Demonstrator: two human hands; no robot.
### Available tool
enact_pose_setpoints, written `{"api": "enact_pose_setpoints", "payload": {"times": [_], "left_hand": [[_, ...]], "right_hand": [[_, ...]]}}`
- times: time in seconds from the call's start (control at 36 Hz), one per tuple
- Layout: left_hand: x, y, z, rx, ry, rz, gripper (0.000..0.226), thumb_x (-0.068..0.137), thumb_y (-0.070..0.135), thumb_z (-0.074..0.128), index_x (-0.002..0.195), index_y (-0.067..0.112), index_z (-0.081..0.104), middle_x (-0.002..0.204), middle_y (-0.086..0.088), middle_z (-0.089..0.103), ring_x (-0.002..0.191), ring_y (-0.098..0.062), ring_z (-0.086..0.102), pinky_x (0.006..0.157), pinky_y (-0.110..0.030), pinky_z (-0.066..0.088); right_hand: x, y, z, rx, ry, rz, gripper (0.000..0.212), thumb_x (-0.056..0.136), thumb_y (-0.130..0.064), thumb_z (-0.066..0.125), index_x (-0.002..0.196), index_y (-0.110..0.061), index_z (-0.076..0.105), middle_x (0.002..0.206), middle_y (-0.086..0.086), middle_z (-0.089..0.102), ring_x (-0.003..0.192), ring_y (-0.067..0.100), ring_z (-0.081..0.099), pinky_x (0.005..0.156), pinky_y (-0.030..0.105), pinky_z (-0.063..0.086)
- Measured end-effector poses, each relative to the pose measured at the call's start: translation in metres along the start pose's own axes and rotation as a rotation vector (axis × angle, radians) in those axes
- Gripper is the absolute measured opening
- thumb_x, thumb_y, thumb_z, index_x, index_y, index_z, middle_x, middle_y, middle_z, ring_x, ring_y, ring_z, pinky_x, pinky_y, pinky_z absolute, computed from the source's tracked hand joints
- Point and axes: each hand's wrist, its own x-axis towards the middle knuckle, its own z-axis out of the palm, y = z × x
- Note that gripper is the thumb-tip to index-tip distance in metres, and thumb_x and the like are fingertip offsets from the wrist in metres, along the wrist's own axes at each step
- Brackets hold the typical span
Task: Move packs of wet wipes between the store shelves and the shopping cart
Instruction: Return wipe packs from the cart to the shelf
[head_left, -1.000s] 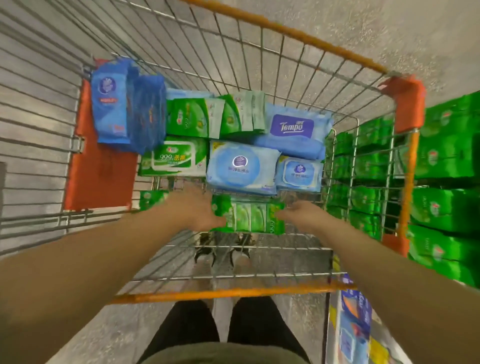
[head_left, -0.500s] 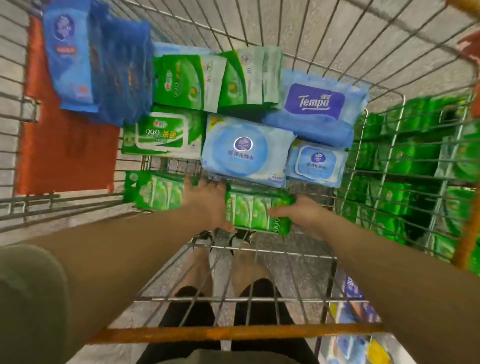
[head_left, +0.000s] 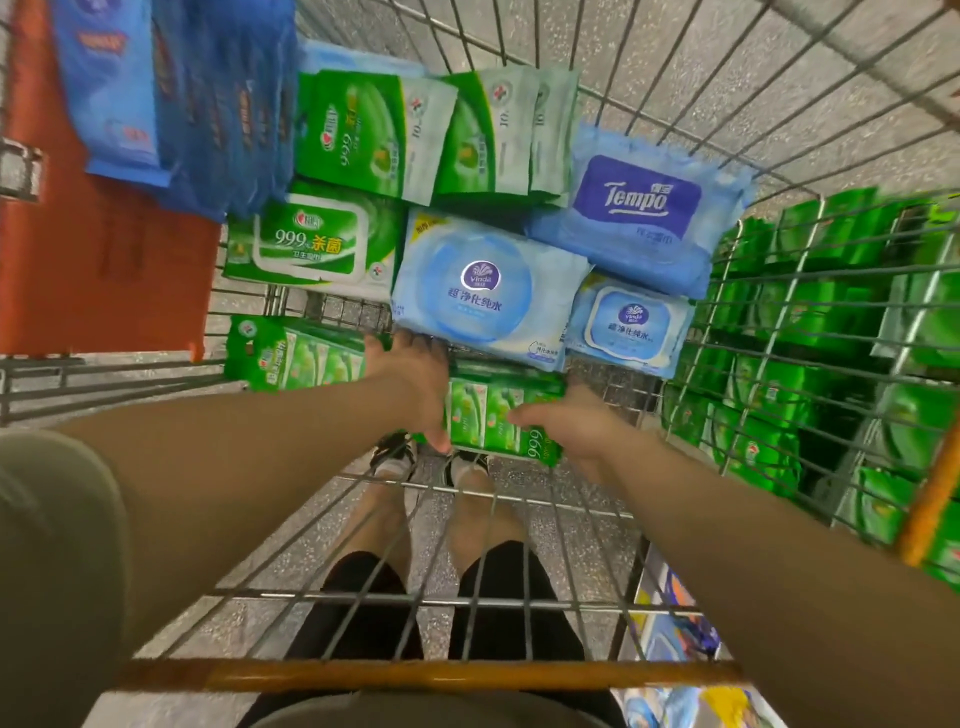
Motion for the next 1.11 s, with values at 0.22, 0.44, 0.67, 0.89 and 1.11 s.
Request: {"api": "enact_pose_setpoints", "payload": {"times": [0.22,0.44,0.67,0.89,1.11], "left_hand": [[-0.008,0.0,-0.005,-0.032,-0.007,-0.004,0.136,0.052,0.079,0.076,0.155,0.007,0.023,0.163,-0.018,0.016,0.152,-0.04,0.003,0.117,-0.069,0.002],[-0.036,0.003,-0.015,-0.003,0.038,0.087,0.112,0.054,0.078,0.077,0.134,0.006,0.048,0.136,-0.017,0.052,0.13,-0.036,0.043,0.115,-0.046,0.029],[-0.1,-0.002,-0.039,-0.391,0.041,0.086,0.1,0.054,0.065,0.086,0.13,0.011,0.052,0.129,-0.009,0.06,0.119,-0.028,0.057,0.106,-0.035,0.042],[-0.182,-0.028,-0.096,-1.076,-0.083,0.149,0.069,0.067,0.057,0.083,0.123,0.025,0.06,0.126,0.007,0.058,0.114,-0.015,0.054,0.097,-0.031,0.043],[-0.261,-0.041,-0.148,-2.054,-0.151,0.444,0.069,0.076,0.064,0.063,0.117,0.01,0.074,0.127,-0.018,0.067,0.11,-0.034,0.067,0.106,-0.05,0.044]], "right_hand": [[-0.011,0.004,-0.011,-0.002,0.016,-0.017,0.153,0.035,-0.035,0.102,0.157,-0.024,0.011,0.154,0.013,0.045,0.133,0.033,0.053,0.113,0.054,0.043],[-0.05,-0.01,-0.029,-0.127,-0.104,-0.037,0.114,0.049,-0.029,0.101,0.144,-0.011,0.041,0.119,0.0,0.069,0.096,0.013,0.07,0.071,0.021,0.058],[-0.121,-0.014,-0.041,-0.11,-0.06,-0.181,0.094,0.065,-0.015,0.096,0.137,-0.022,0.036,0.109,-0.011,0.064,0.094,0.006,0.064,0.076,0.021,0.052],[-0.207,-0.033,-0.073,0.059,-0.04,-0.282,0.091,0.053,-0.016,0.098,0.13,-0.022,0.049,0.101,0.002,0.078,0.099,0.022,0.072,0.092,0.038,0.054],[-0.305,-0.056,-0.083,0.452,-0.076,-0.463,0.029,0.057,-0.012,0.09,0.08,-0.005,0.073,0.079,0.013,0.071,0.067,0.022,0.07,0.047,0.015,0.051]]}}
